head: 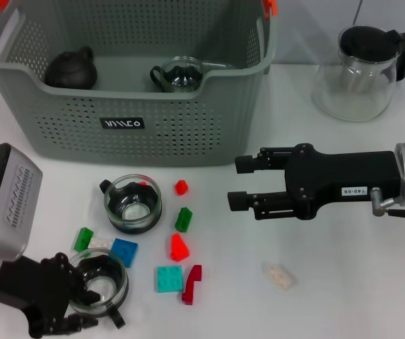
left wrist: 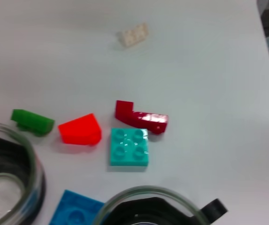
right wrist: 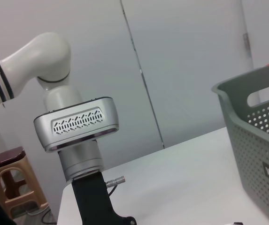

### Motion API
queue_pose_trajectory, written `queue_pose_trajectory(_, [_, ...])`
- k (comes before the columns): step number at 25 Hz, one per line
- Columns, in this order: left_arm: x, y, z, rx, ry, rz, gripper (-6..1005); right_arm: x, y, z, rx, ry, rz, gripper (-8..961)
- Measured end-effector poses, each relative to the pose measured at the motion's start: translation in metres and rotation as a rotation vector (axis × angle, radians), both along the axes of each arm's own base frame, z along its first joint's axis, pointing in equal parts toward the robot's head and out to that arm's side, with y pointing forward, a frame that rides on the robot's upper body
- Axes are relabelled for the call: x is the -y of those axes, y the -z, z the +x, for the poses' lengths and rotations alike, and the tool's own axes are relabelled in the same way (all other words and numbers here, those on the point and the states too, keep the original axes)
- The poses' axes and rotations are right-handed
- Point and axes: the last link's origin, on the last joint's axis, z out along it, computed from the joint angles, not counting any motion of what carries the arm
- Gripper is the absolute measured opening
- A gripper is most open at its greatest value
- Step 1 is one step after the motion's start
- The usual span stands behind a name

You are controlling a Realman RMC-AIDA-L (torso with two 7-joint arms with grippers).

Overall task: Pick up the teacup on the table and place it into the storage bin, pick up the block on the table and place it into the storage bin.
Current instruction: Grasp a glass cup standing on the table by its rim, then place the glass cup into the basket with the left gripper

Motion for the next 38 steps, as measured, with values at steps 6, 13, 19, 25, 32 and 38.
queue_pose_trajectory(6, [-0.006,0.0,-0.002,-0.02,0.004,0.032,355,0.0,-0.003,0.002,-0.012,0.015,0.009,760])
queue_pose_trajectory(13, [-0.008,-0.002,0.0,-0.03,-0.004,0.033,167,0.0,-0.004,0.003,-0.017,0.018,0.012,761])
queue_pose_trajectory(19, [-0.006,-0.008,0.007,0.011,-0.039,0.027,65,-0.001,-0.005,0.003,-0.016,0.014,0.016,761])
queue_pose_trajectory(25, [-0.008,-0.029,0.016,0.148,-0.085,0.077,60,-0.002,-0.009,0.006,-0.011,0.018,0.026,760])
queue_pose_trajectory(32, [-0.015,-0.056,0.036,0.422,-0.225,0.141,61,0.001,-0.016,0.02,0.01,0.062,0.024,761])
queue_pose_trajectory(38, [-0.038,-0.074,0.08,0.731,-0.211,0.181,61,0.011,-0.033,0.044,0.015,0.115,0.033,761])
